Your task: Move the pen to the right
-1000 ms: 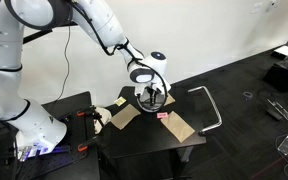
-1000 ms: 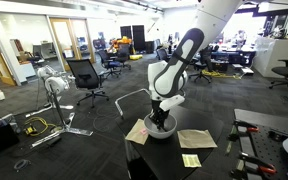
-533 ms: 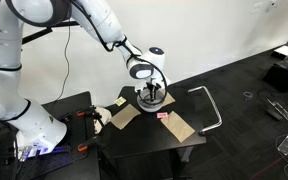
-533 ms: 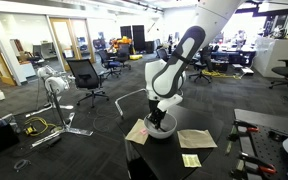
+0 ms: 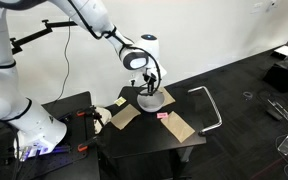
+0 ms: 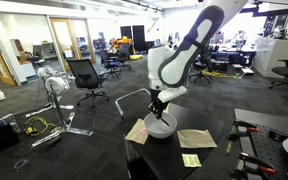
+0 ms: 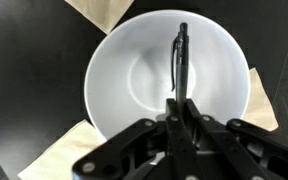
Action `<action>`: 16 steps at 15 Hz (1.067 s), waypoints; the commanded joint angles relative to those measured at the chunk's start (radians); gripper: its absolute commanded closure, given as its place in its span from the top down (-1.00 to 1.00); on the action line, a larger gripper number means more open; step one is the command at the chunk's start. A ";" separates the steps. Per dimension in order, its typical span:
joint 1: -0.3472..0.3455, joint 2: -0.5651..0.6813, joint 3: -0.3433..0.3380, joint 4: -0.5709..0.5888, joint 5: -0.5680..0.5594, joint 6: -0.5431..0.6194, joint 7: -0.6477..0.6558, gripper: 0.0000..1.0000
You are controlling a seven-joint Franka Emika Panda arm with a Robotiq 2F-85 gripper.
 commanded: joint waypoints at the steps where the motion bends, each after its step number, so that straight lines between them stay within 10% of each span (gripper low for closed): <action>1: 0.007 -0.138 -0.050 -0.117 -0.047 0.024 0.090 -0.95; 16: -0.214 -0.215 -0.072 -0.222 0.022 0.032 0.047 -0.95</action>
